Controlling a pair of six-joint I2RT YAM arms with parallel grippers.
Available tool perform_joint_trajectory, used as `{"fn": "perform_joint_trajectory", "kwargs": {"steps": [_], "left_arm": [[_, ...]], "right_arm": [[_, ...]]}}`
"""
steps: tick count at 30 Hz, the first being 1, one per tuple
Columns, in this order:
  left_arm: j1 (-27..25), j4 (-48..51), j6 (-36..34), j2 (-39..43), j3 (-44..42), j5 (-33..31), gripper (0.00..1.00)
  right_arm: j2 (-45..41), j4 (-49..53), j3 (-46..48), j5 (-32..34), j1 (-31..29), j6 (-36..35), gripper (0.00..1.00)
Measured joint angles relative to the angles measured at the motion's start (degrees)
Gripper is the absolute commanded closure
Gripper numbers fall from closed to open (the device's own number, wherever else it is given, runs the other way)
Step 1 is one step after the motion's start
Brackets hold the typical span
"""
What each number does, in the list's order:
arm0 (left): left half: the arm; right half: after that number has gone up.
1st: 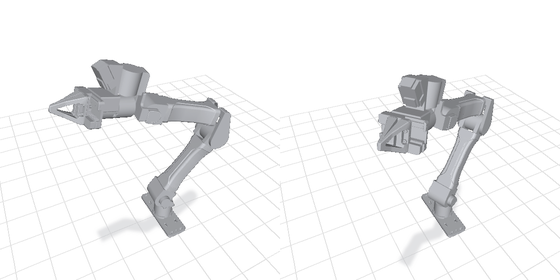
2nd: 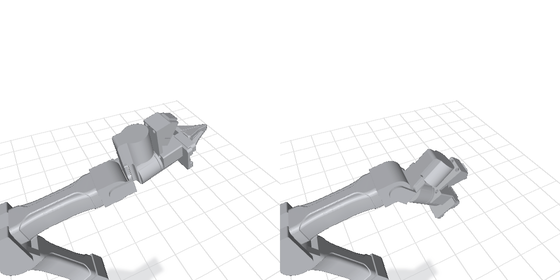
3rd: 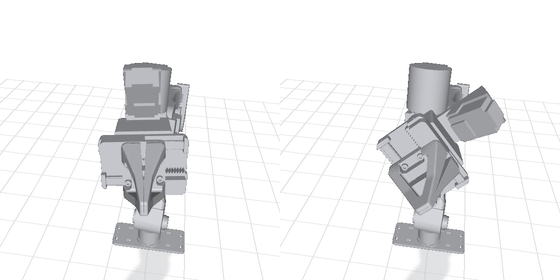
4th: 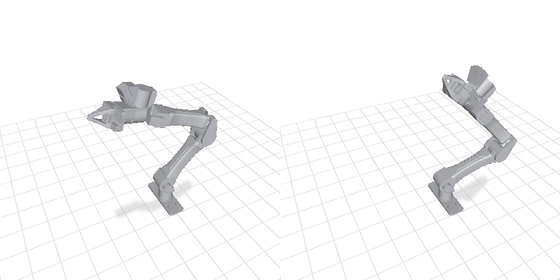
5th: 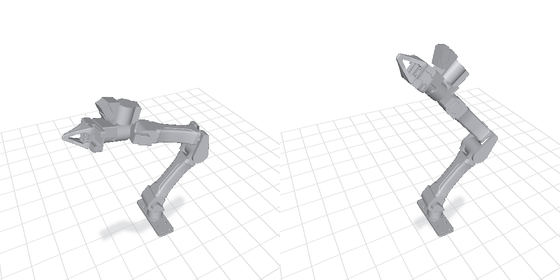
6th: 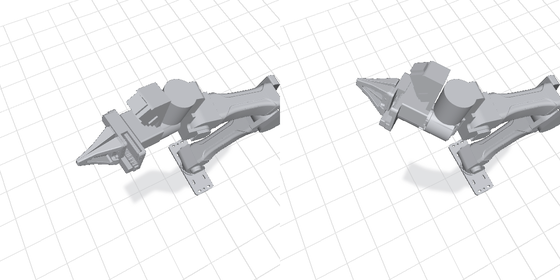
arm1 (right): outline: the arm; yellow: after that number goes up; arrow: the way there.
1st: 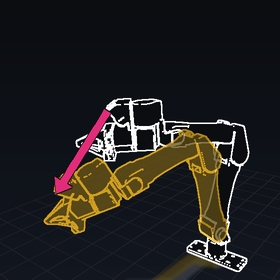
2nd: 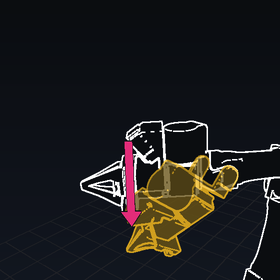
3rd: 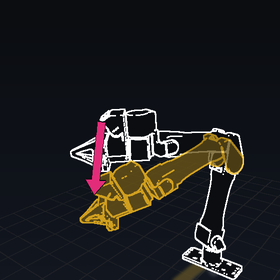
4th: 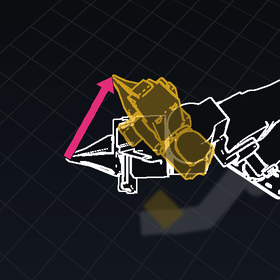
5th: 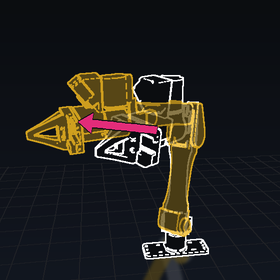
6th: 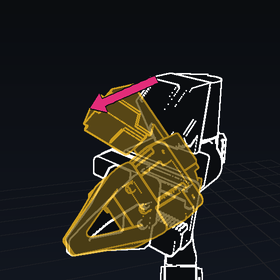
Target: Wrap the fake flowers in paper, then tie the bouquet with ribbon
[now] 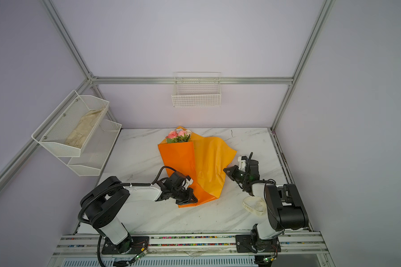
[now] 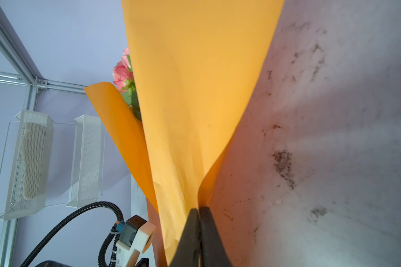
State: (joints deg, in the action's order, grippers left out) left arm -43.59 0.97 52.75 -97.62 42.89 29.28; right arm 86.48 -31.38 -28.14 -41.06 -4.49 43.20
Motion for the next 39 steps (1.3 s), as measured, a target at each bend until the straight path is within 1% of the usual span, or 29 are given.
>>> {"fn": "perform_joint_trajectory", "kwargs": {"steps": [2,6,7,16,19,21,22,26,28,31,35,39], "left_arm": [[0.00,-0.02,0.00,-0.02,0.00,0.02,0.90],[0.00,-0.07,-0.02,-0.09,0.00,0.09,0.90],[0.02,-0.07,-0.02,-0.09,0.00,0.11,0.90],[0.00,-0.07,-0.04,-0.09,0.00,0.09,0.90],[0.00,-0.07,-0.04,-0.09,0.00,0.11,0.90],[0.00,-0.04,-0.04,-0.09,0.00,0.09,0.90],[0.00,-0.04,-0.04,-0.09,0.00,0.11,0.90],[0.00,-0.04,-0.07,-0.09,0.00,0.09,0.91],[0.00,-0.04,-0.11,-0.09,0.00,0.09,0.91],[0.00,0.00,-0.31,-0.09,0.00,0.04,0.92],[0.00,0.00,-0.42,-0.09,0.00,-0.02,0.92],[-0.02,0.15,-0.42,0.20,-0.07,-0.61,0.92]], "right_arm": [[-1.49,0.28,-0.11,-0.50,-0.04,-0.04,0.75],[-3.91,-0.44,-0.11,-1.33,-0.57,0.68,0.62],[-4.09,-0.96,-0.09,-1.46,-0.74,1.14,0.60],[-2.45,-7.45,5.75,-1.86,-2.69,5.03,0.52],[-1.27,-7.82,6.64,-1.77,-3.08,5.27,0.52],[-0.85,-8.33,6.82,-1.68,-3.08,5.33,0.55],[-0.68,-8.74,6.86,-1.62,-3.08,5.44,0.59],[-0.55,-9.29,6.49,-1.38,-3.23,5.42,0.81],[-0.81,-8.76,5.60,-0.76,-3.63,4.94,0.88],[-2.40,-6.51,3.10,1.66,-6.51,3.72,0.92],[-4.33,-1.68,-3.06,6.56,-14.08,1.05,0.96],[-5.33,2.19,-6.93,11.04,-19.78,-0.50,0.97]]}}
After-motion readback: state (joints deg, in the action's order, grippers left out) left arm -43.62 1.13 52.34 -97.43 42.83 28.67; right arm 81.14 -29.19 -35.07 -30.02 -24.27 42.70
